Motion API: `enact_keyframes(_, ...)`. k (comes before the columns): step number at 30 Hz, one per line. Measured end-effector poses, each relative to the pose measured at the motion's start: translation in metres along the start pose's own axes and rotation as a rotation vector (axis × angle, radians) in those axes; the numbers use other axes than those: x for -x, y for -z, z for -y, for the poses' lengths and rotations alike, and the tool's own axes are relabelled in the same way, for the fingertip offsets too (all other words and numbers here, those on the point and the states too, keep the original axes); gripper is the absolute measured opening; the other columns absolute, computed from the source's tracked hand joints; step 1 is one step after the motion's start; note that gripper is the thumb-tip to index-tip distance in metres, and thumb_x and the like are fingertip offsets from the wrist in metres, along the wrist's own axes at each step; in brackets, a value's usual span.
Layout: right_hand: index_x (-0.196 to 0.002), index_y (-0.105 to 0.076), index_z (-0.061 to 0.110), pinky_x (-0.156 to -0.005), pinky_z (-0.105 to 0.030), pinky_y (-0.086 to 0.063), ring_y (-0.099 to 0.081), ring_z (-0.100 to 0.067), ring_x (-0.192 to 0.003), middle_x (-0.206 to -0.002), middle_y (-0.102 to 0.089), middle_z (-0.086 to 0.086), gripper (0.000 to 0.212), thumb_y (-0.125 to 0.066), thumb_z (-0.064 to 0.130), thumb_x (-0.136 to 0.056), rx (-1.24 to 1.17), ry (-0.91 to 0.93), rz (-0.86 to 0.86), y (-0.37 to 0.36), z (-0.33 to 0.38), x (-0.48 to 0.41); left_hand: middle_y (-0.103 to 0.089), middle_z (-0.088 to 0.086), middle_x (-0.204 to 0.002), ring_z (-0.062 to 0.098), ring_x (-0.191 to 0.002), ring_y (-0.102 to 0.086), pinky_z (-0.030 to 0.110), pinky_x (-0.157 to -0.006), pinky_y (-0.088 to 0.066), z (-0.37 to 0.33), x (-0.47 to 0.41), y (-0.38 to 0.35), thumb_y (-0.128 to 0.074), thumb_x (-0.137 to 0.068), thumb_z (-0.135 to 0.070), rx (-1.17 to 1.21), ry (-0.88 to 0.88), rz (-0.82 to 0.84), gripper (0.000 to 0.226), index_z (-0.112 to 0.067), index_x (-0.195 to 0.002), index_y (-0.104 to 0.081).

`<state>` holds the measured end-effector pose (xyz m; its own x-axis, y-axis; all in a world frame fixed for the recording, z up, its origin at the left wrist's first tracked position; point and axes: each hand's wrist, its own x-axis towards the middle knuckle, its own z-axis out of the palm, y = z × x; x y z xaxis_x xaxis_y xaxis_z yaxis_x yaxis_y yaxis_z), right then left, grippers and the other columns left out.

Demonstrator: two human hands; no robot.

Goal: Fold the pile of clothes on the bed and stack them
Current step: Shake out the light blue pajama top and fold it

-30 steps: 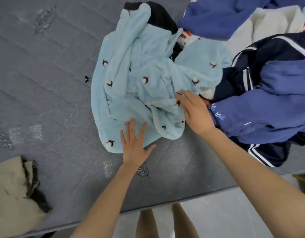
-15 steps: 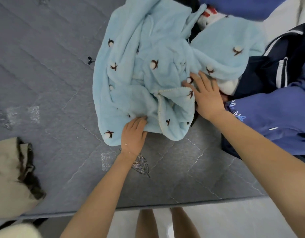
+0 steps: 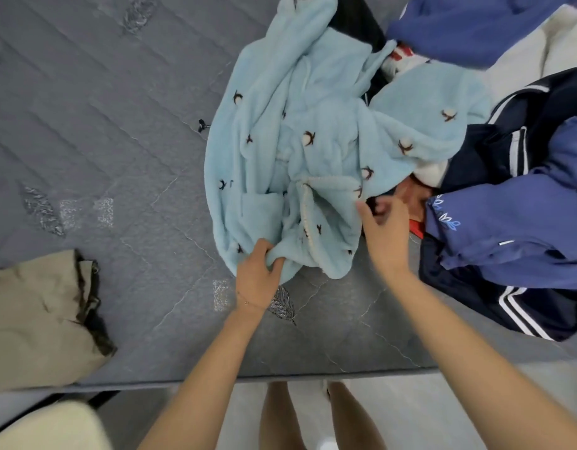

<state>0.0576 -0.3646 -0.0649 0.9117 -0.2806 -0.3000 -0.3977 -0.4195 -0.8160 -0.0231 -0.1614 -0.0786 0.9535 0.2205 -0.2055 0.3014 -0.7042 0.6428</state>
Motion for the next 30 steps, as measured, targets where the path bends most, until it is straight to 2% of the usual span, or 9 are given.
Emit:
enact_keyframes(3,-0.105,-0.041,0.012,-0.072,-0.024,-0.039,-0.045,-0.009,-0.083,-0.096,-0.046,0.001,0.046,-0.063,0.047,-0.087,0.015,-0.384,0.240,0.001,0.000,0.050,-0.055,0.001,-0.070,0.016,-0.061,-0.051,0.027,-0.056,-0.038,-0.010,0.018,-0.001,-0.063,-0.090,-0.017,0.003,0.057,0.119,0.017,-0.003,-0.093,-0.055)
enact_keyframes(5,-0.111,-0.044,0.019,-0.078,-0.023,-0.039,-0.051,-0.011,-0.091,-0.105,-0.054,0.004,0.040,-0.055,0.051,-0.091,-0.010,-0.534,0.410,0.002,0.005,0.071,-0.057,0.002,-0.072,0.020,-0.062,-0.056,0.033,-0.055,-0.046,-0.017,0.025,-0.001,-0.061,-0.091,-0.018,0.016,0.028,0.166,0.016,-0.003,-0.093,-0.054)
enact_keyframes(8,-0.120,-0.046,0.029,-0.071,-0.023,-0.045,-0.058,-0.012,-0.097,-0.108,-0.060,0.008,0.043,-0.047,0.060,-0.090,-0.138,-0.655,0.525,-0.007,0.015,0.091,-0.062,0.000,-0.063,0.017,-0.052,-0.061,0.023,-0.044,-0.042,-0.019,0.026,0.001,-0.054,-0.088,-0.026,-0.077,-0.216,0.164,0.014,-0.011,-0.088,-0.054)
enact_keyframes(11,-0.122,-0.054,0.024,-0.084,-0.037,-0.053,-0.063,-0.020,-0.105,-0.116,-0.064,0.000,0.057,-0.060,0.063,-0.081,-0.237,-0.768,0.478,-0.029,0.017,0.104,-0.063,-0.005,-0.061,0.011,-0.050,-0.061,0.019,-0.041,-0.039,-0.014,0.029,0.004,-0.057,-0.082,-0.029,-0.153,-0.415,0.193,0.015,-0.016,-0.088,-0.058)
enact_keyframes(15,-0.122,-0.062,0.019,-0.090,-0.047,-0.054,-0.067,-0.025,-0.104,-0.117,-0.068,-0.010,0.054,-0.082,0.034,-0.073,-0.608,-0.686,0.108,-0.067,0.017,0.108,-0.069,0.000,-0.088,0.016,-0.076,-0.066,0.024,-0.059,-0.052,0.013,0.037,0.023,-0.041,-0.090,-0.028,-0.135,-0.636,0.387,0.027,-0.016,-0.111,-0.052)
enact_keyframes(18,-0.120,-0.061,0.008,-0.092,-0.045,-0.053,-0.064,-0.026,-0.105,-0.115,-0.067,-0.013,0.043,-0.075,0.010,-0.080,-0.593,-0.640,-0.160,-0.101,0.034,0.117,-0.064,0.007,-0.119,0.021,-0.103,-0.063,0.030,-0.082,-0.054,0.042,0.031,0.060,-0.035,-0.094,-0.026,-0.084,-0.707,0.524,0.041,-0.010,-0.129,-0.051)
enact_keyframes(21,-0.118,-0.055,0.007,-0.093,-0.040,-0.051,-0.062,-0.024,-0.106,-0.114,-0.063,-0.009,0.036,-0.068,0.005,-0.084,-0.472,-0.509,-0.350,-0.126,0.061,0.130,-0.058,0.006,-0.131,0.021,-0.117,-0.055,0.034,-0.096,-0.049,0.072,0.013,0.101,-0.037,-0.096,-0.026,-0.116,-0.783,0.528,0.043,-0.012,-0.134,-0.050)
enact_keyframes(26,-0.125,-0.045,0.012,-0.083,-0.030,-0.043,-0.056,-0.016,-0.100,-0.110,-0.057,0.005,0.029,-0.051,0.014,-0.096,-0.263,-0.299,-0.241,-0.144,0.115,0.157,-0.050,0.009,-0.140,0.026,-0.129,-0.046,0.041,-0.109,-0.035,0.094,-0.032,0.154,-0.037,-0.095,-0.031,-0.157,-0.685,0.365,0.047,-0.011,-0.136,-0.049)
enact_keyframes(30,-0.128,-0.047,0.019,-0.082,-0.030,-0.043,-0.056,-0.020,-0.096,-0.107,-0.060,0.002,0.034,-0.044,0.011,-0.095,-0.070,-0.156,-0.011,-0.145,0.154,0.180,-0.048,0.003,-0.139,0.016,-0.127,-0.046,0.031,-0.108,-0.035,0.074,-0.069,0.179,-0.046,-0.096,-0.024,0.059,-0.454,0.398,0.044,-0.016,-0.139,-0.042)
